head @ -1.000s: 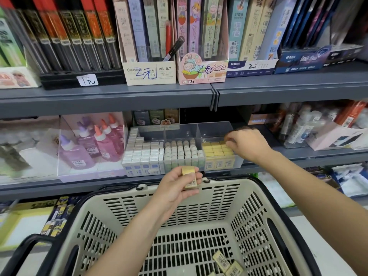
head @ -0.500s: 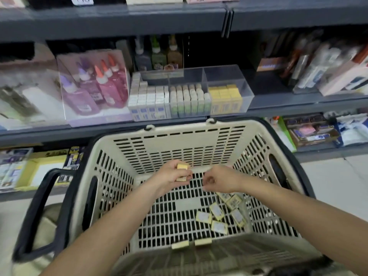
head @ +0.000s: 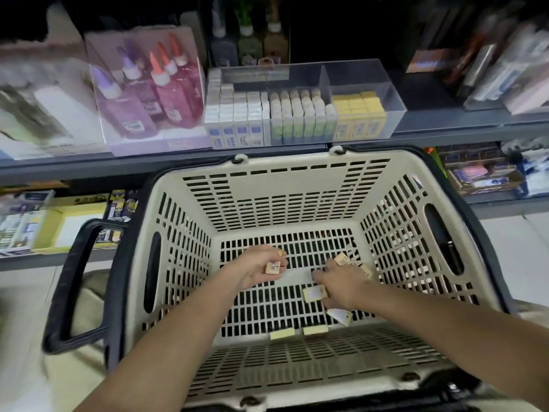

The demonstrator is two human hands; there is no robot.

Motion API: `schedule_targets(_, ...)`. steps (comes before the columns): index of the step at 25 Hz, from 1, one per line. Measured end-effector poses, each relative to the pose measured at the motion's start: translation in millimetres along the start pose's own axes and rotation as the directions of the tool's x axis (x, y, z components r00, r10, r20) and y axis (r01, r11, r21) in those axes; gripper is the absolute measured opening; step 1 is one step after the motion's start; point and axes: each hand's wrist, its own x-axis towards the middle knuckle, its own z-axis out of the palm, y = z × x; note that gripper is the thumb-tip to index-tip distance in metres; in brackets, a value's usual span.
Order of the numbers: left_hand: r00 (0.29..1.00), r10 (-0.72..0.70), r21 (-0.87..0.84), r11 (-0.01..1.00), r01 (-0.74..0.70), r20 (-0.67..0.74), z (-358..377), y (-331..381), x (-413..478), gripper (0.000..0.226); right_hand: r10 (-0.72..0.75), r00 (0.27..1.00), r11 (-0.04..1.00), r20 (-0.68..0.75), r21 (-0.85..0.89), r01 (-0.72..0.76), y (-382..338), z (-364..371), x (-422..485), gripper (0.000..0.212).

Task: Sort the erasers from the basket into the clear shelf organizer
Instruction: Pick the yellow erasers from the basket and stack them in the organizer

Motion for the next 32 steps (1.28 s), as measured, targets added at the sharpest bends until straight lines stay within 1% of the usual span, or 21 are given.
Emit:
schedule_targets(2, 1.000, -0.028, -0.011, 1.000, 0.028, 0.014, -1.2, -1.7, -1.5, 0.028, 0.022, 0.998, 0.987, -0.059, 0.163, -0.012, 1.9, -6.4, 1.7, 0.043)
schedule_targets(3, 0.998, -0.043, -0.029, 0.999, 0.045, 0.046, 0.4, -2.4, -2.8, 0.029, 0.032, 0.995, 0.964, -0.096, 0.267, -0.005, 1.2, -10.7, 3.2, 0.039)
schedule_targets(5, 0.987, -0.062, -0.056, 0.996, 0.071, 0.151, 7.7, -5.3, -5.8, 0.038, 0.050, 0.982, 0.880, -0.181, 0.473, 0.043, -5.4, -18.0, 5.4, 0.035)
schedule_targets(6, 0.979, -0.063, -0.059, 0.995, 0.075, 0.193, 11.8, -7.7, -5.9, 0.043, 0.055, 0.973, 0.835, -0.223, 0.545, 0.078, -9.7, -20.5, 6.0, 0.035)
schedule_targets(8, 0.976, -0.042, -0.107, 0.992, 0.066, 0.214, 18.1, -11.7, -4.0, 0.043, 0.052, 0.961, 0.781, -0.271, 0.611, 0.130, -13.4, -25.0, 7.7, 0.035)
schedule_targets(12, 0.988, -0.037, -0.195, 0.979, 0.066, 0.152, 18.9, -12.6, -1.4, 0.036, 0.137, 0.957, 0.721, -0.256, 0.688, 0.081, -4.1, -36.6, 8.2, 0.038)
schedule_targets(14, 0.983, -0.039, -0.236, 0.968, 0.082, 0.182, 19.0, -11.6, -2.5, 0.037, 0.131, 0.954, 0.658, -0.268, 0.744, 0.119, -3.8, -41.8, 7.5, 0.043)
schedule_targets(16, 0.970, -0.010, -0.315, 0.945, 0.089, 0.243, 22.5, -12.6, -3.2, 0.053, 0.041, 0.971, 0.548, -0.233, 0.818, 0.173, -6.1, -47.9, 5.9, 0.051)
schedule_targets(17, 0.970, -0.003, -0.346, 0.934, 0.090, 0.244, 24.7, -13.4, -2.3, 0.060, 0.004, 0.979, 0.491, -0.204, 0.853, 0.176, -4.4, -50.8, 5.8, 0.054)
schedule_targets(18, 0.973, -0.003, -0.349, 0.933, 0.086, 0.230, 26.7, -13.7, -1.8, 0.065, 0.005, 0.985, 0.451, -0.175, 0.879, 0.154, 1.2, -53.1, 6.3, 0.053)
schedule_targets(19, 0.976, -0.007, -0.319, 0.944, 0.078, 0.217, 27.9, -13.8, -1.2, 0.068, 0.041, 0.988, 0.446, -0.147, 0.888, 0.113, 9.8, -54.5, 6.8, 0.049)
schedule_targets(20, 0.978, -0.009, -0.281, 0.957, 0.069, 0.208, 28.5, -13.4, -1.3, 0.067, 0.097, 0.988, 0.490, -0.120, 0.870, 0.057, 20.2, -54.2, 6.8, 0.044)
schedule_targets(21, 0.980, -0.009, -0.251, 0.966, 0.059, 0.199, 27.4, -12.7, -1.1, 0.062, 0.160, 0.983, 0.586, -0.091, 0.810, -0.021, 30.8, -51.1, 6.7, 0.041)
schedule_targets(23, 0.986, -0.020, -0.244, 0.968, 0.061, 0.167, 23.6, -10.5, -0.6, 0.052, 0.259, 0.965, 0.777, -0.026, 0.599, -0.193, 43.0, -39.0, 6.3, 0.040)
schedule_targets(24, 0.988, -0.028, -0.247, 0.967, 0.066, 0.153, 22.1, -9.0, -1.2, 0.050, 0.287, 0.958, 0.837, 0.005, 0.485, -0.253, 43.4, -32.4, 6.4, 0.044)
schedule_targets(26, 0.992, -0.035, -0.231, 0.971, 0.063, 0.123, 20.5, -6.6, -2.1, 0.048, 0.324, 0.946, 0.912, 0.027, 0.257, -0.320, 37.3, -21.6, 7.7, 0.055)
schedule_targets(27, 0.993, -0.036, -0.224, 0.973, 0.061, 0.114, 20.7, -5.4, -2.6, 0.047, 0.331, 0.944, 0.930, 0.015, 0.166, -0.329, 34.8, -18.9, 7.7, 0.056)
schedule_targets(28, 0.993, -0.036, -0.225, 0.973, 0.060, 0.111, 20.9, -4.1, -3.7, 0.046, 0.323, 0.946, 0.940, -0.010, 0.120, -0.320, 34.3, -18.4, 7.6, 0.054)
schedule_targets(29, 0.993, -0.033, -0.225, 0.973, 0.058, 0.114, 21.3, -2.7, -4.7, 0.047, 0.304, 0.952, 0.946, -0.033, 0.129, -0.297, 35.5, -19.6, 7.4, 0.051)
schedule_targets(30, 0.993, -0.024, -0.222, 0.974, 0.051, 0.120, 22.4, -1.2, -5.5, 0.047, 0.278, 0.959, 0.946, -0.054, 0.190, -0.263, 37.9, -21.5, 7.8, 0.048)
schedule_targets(32, 0.992, 0.000, -0.219, 0.975, 0.027, 0.125, 25.2, 2.8, -6.7, 0.047, 0.213, 0.972, 0.904, -0.096, 0.396, -0.159, 38.9, -30.6, 9.1, 0.048)
